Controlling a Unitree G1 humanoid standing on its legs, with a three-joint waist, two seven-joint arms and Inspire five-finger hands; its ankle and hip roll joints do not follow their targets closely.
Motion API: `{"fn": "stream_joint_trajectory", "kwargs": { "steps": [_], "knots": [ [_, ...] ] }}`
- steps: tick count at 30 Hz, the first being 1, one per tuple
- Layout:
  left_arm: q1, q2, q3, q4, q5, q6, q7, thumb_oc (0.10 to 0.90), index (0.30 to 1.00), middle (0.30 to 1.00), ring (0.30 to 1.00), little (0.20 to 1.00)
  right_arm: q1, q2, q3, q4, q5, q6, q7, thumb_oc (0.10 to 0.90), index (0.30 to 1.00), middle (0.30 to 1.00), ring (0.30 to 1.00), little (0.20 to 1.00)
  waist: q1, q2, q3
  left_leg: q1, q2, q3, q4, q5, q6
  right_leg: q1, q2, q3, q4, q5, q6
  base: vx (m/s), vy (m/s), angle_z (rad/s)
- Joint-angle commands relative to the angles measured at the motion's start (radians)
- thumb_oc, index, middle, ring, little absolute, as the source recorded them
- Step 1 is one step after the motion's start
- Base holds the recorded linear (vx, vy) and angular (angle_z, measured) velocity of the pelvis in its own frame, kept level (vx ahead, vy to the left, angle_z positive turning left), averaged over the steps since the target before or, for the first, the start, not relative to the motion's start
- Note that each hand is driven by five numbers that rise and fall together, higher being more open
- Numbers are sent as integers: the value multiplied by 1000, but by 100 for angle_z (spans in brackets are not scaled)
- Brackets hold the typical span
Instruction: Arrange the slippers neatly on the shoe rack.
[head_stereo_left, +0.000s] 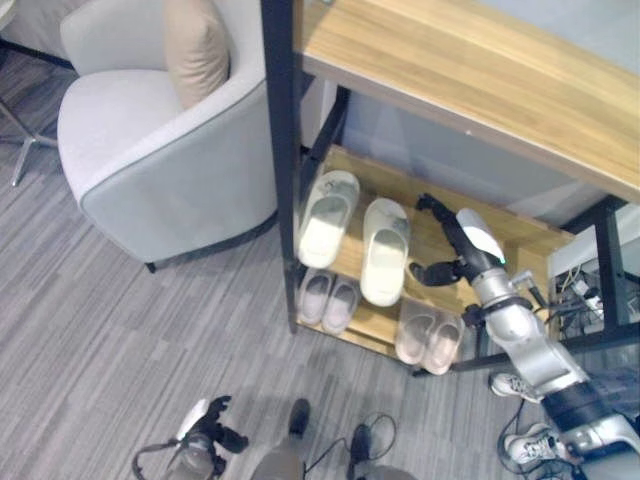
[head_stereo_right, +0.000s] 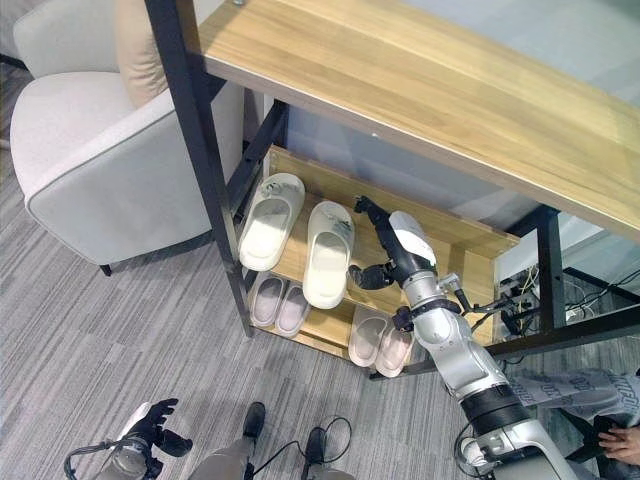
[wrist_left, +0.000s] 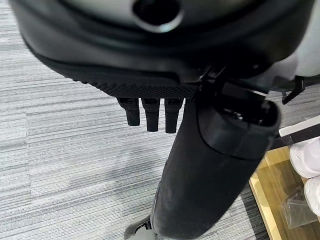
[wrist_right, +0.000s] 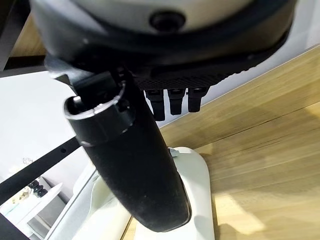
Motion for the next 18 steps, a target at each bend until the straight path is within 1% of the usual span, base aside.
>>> {"fn": "stream_joint_trajectory", "kwargs": {
  "steps": [1, 8, 10, 12, 13, 18],
  "knots": [
    [1, 5, -30, 55, 19, -20, 32, 800, 900, 900, 900, 900, -17, -30, -125, -60, 10, -81, -77, 800, 900, 900, 900, 900, 4, 21, -113, 122, 18, 60, 1, -188, -9, -20, -60, 11, 54, -38, 78, 0, 0, 0],
    [18, -7, -3, 66, 4, -18, 33, 800, 900, 900, 900, 900, 75, -15, -172, -78, 15, -83, -72, 800, 900, 900, 900, 900, -6, 30, -122, 141, 18, 64, 0, -192, -11, -3, -61, 14, 58, -45, 78, 4, -2, -1],
    [26, -14, 18, 78, -5, -16, 35, 800, 900, 900, 900, 900, 127, -3, -197, -89, 20, -86, -65, 800, 900, 900, 900, 900, -12, 36, -129, 154, 18, 65, 0, -195, -12, 8, -62, 14, 59, -49, 77, 33, -17, -2],
    [27, -14, 18, 77, -5, -16, 35, 800, 900, 900, 900, 900, 129, -3, -198, -90, 20, -85, -65, 800, 900, 900, 900, 900, -12, 36, -129, 155, 18, 65, 0, -195, -12, 9, -62, 13, 58, -49, 77, 0, 0, 0],
    [33, -18, 26, 81, -5, -15, 34, 800, 900, 900, 900, 900, 165, 6, -209, -104, 23, -89, -54, 800, 900, 900, 900, 900, -16, 42, -134, 165, 18, 67, -1, -197, -12, 16, -62, 13, 57, -51, 77, 32, -13, -7],
    [46, -29, 32, 87, -2, -17, 27, 800, 900, 900, 900, 900, 230, 24, -205, -109, 26, -95, -20, 800, 900, 900, 900, 900, -27, 56, -144, 185, 20, 72, -1, -201, -15, 33, -63, 13, 54, -55, 75, 19, -14, -5]
  ]
}}
